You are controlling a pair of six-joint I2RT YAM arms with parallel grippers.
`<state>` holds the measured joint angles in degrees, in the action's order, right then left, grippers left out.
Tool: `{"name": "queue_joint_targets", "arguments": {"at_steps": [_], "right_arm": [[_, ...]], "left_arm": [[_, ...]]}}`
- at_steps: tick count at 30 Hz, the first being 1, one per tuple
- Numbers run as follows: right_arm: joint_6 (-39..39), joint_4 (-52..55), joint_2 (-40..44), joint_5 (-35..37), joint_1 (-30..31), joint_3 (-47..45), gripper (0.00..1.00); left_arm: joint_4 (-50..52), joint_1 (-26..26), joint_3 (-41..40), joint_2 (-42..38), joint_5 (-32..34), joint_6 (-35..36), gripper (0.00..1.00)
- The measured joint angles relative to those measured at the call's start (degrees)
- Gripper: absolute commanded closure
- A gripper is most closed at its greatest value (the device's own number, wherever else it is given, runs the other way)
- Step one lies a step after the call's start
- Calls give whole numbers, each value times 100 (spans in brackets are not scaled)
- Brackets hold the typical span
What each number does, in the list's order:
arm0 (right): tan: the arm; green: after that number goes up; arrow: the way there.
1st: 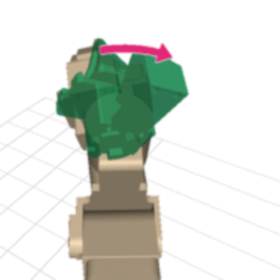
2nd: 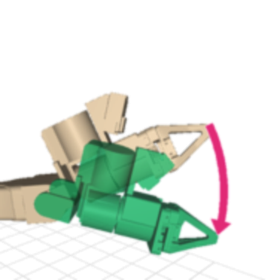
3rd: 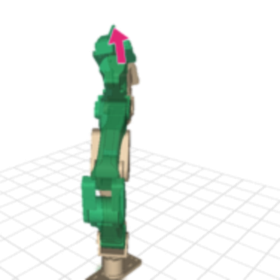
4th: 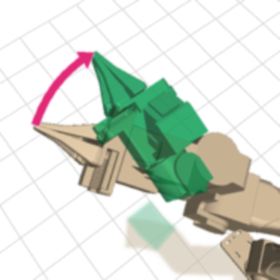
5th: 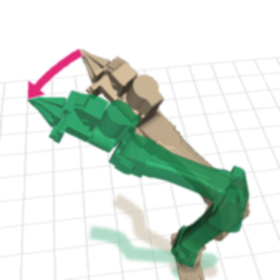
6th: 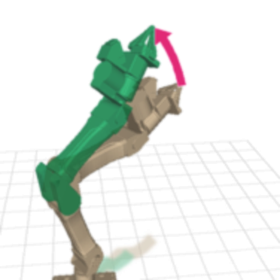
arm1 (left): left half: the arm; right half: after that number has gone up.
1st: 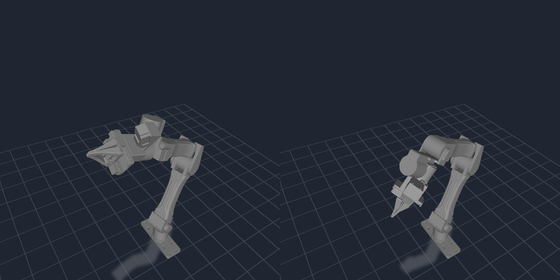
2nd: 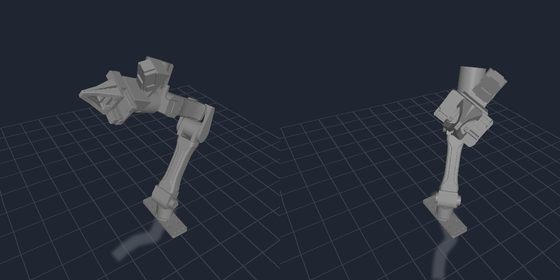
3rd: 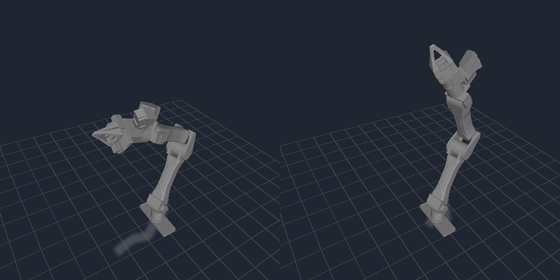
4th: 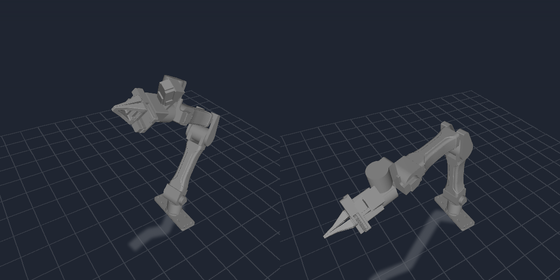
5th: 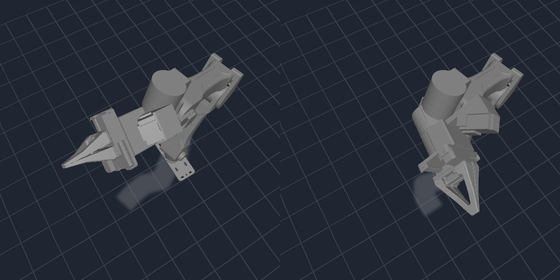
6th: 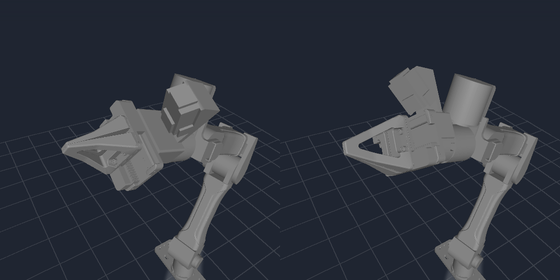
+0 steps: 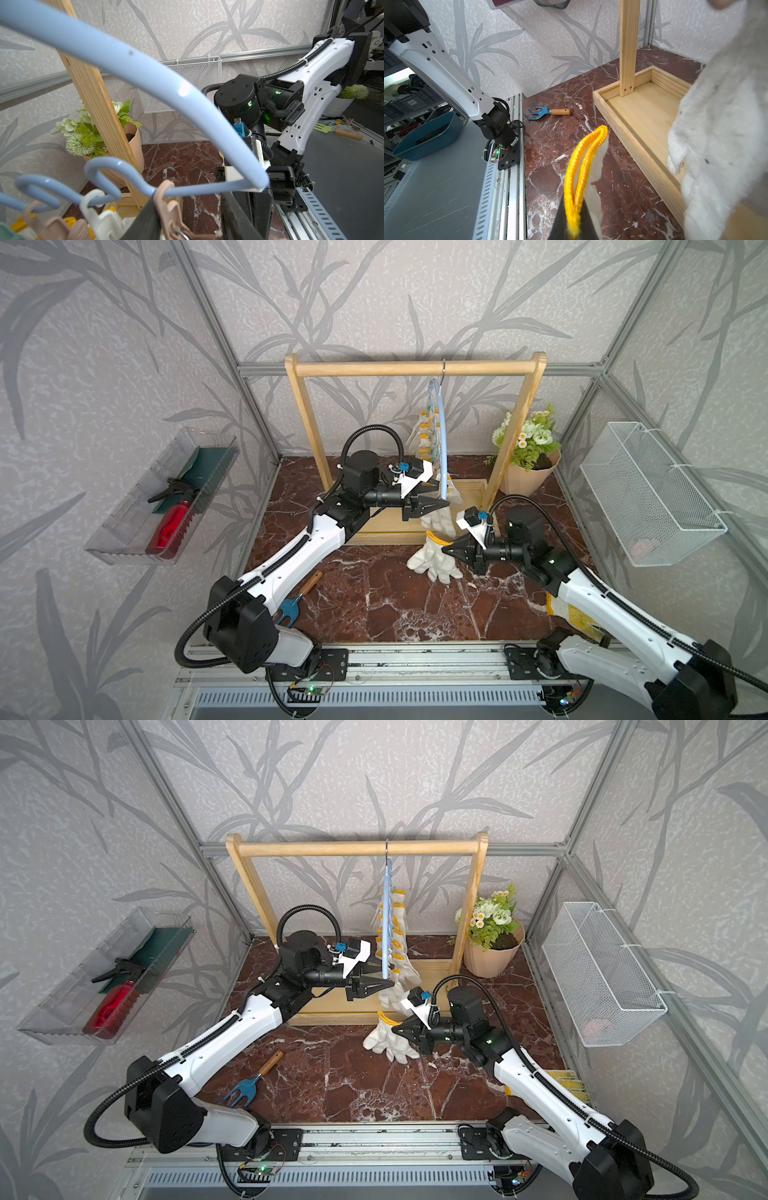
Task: Clip the gloves onto a hanger to dry
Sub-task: Open the clamp at the hanger.
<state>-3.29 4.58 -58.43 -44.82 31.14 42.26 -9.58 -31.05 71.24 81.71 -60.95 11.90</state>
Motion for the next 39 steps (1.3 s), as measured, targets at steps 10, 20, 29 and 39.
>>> {"name": "queue_joint_targets", "arguments": {"at_steps": [10,20,29,39], "right_arm": [[24,-4,2,33,0,-4,100],[24,-48,15,118,0,-52,100],[31,-282,-39,192,-55,-76,100],[212,-752,-446,-286,-459,109,100]], "left_arm": [[61,0,-2,-20,-129,11,58],[57,0,-2,-20,0,7,73],[101,4,-7,-105,127,7,90],[149,4,-72,-289,264,13,100]]}}
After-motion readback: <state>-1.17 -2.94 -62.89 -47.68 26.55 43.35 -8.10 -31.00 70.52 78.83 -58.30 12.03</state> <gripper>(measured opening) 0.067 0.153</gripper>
